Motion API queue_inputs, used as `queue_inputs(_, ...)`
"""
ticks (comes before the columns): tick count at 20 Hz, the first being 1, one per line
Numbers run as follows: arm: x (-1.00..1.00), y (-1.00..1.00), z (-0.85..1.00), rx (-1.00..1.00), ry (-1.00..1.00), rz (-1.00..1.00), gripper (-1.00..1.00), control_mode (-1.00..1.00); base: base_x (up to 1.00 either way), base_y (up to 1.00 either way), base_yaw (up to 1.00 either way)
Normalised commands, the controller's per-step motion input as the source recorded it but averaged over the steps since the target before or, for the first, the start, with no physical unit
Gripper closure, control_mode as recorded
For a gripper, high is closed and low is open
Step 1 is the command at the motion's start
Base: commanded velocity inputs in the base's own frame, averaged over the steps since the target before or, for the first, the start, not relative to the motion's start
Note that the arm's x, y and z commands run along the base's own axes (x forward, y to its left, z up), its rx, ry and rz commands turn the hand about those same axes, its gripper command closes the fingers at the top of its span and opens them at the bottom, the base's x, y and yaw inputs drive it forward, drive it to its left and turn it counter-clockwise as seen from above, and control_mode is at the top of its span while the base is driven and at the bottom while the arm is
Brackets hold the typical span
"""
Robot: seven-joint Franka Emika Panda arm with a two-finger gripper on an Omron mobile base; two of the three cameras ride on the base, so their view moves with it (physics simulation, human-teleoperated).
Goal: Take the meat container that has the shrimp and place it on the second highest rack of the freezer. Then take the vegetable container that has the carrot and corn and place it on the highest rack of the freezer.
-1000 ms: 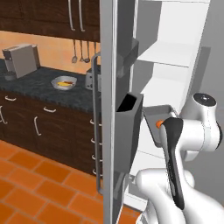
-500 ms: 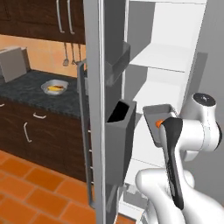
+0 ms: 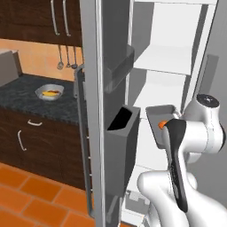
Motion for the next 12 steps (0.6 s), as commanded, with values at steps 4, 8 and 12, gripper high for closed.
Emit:
queue_inputs(4,0.00,0.00,0.00,0.00,0.00,0.00,1.00,1.00,0.29,0.50,-0.20)
queue_inputs(8,0.00,0.00,0.00,0.00,0.00,0.00,1.00,1.00,0.06,0.04,-0.13)
queue_inputs(12,0.27,0.08,0.00,0.00,0.00,-0.10,1.00,-1.00,0.10,0.06,-0.09)
